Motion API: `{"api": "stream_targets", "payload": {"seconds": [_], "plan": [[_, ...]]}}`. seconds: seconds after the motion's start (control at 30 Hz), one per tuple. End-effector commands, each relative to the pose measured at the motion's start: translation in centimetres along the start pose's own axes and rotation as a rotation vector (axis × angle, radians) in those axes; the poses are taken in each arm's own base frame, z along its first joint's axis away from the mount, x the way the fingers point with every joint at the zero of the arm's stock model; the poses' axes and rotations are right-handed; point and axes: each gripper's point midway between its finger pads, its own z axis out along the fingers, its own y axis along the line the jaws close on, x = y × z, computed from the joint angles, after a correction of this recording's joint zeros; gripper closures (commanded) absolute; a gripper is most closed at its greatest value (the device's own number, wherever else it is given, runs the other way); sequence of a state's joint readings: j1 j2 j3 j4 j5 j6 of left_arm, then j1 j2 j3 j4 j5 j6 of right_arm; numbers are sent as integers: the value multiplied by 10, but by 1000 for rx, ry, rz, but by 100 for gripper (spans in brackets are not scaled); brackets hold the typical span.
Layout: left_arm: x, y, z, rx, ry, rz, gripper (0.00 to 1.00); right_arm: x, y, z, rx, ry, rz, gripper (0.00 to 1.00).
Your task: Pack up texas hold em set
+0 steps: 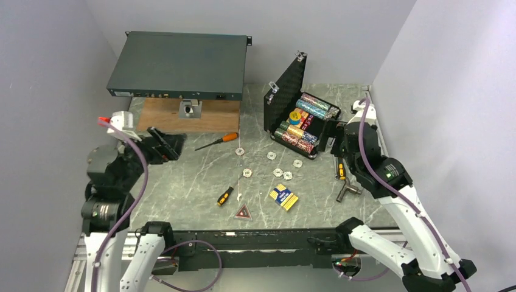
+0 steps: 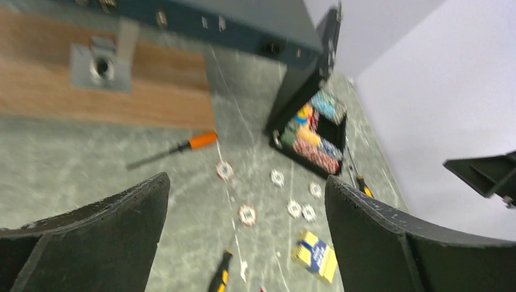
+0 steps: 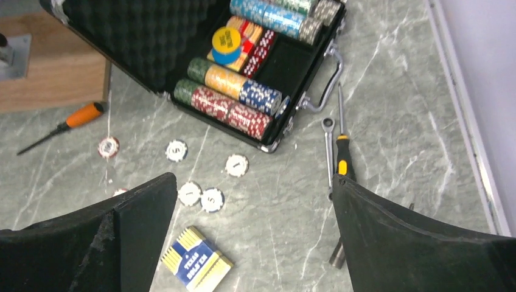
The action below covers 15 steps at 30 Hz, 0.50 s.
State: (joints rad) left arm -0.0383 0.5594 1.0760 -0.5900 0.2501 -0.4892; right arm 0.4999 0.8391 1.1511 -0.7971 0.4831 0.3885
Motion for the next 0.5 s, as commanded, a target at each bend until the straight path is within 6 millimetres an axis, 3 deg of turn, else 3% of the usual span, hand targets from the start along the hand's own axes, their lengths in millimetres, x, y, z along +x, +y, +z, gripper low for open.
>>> {"api": "stream_targets", "payload": {"seconds": [0.0, 0.1, 0.23, 0.33, 0.47], "plan": [[49, -9, 19, 129, 155, -148, 1, 37, 12, 14, -41, 124, -5, 0], [87, -2, 26, 146, 237, -206, 1, 71, 34, 25, -144, 262, -57, 0], [117, 15, 32, 87, 355, -171, 1, 119, 61, 30, -290, 482, -116, 0], [122, 23, 35, 61, 395, -101, 1, 153, 78, 31, -414, 593, -144, 0], [120, 17, 33, 122, 362, -42, 1, 197, 77, 37, -393, 737, -239, 0]]}}
